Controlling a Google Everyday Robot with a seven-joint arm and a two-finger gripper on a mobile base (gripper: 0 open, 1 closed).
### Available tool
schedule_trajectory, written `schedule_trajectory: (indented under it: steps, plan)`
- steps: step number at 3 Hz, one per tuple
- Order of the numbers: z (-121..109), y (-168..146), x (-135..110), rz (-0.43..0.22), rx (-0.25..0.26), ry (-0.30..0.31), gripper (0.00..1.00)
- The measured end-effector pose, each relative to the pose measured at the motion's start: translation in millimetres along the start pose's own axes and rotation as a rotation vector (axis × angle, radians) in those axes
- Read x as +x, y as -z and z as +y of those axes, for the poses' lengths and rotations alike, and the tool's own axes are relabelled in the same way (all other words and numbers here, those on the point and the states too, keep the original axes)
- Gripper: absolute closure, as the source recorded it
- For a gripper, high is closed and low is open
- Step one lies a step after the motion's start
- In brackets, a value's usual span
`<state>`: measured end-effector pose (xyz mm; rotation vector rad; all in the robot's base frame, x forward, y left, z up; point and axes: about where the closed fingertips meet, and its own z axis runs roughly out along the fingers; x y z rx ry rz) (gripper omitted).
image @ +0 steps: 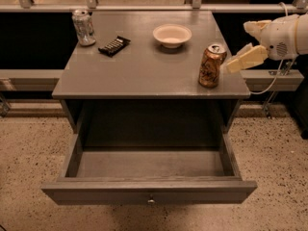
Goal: Pick orange can from top drawer and place on counter
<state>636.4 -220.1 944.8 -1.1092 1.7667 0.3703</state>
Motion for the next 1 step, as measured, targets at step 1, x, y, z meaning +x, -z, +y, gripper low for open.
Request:
schedule_trajectory:
  steps: [1]
  plan:
    - [0.2, 0.2, -0.4, 0.0, 0.0, 0.001, 0.0]
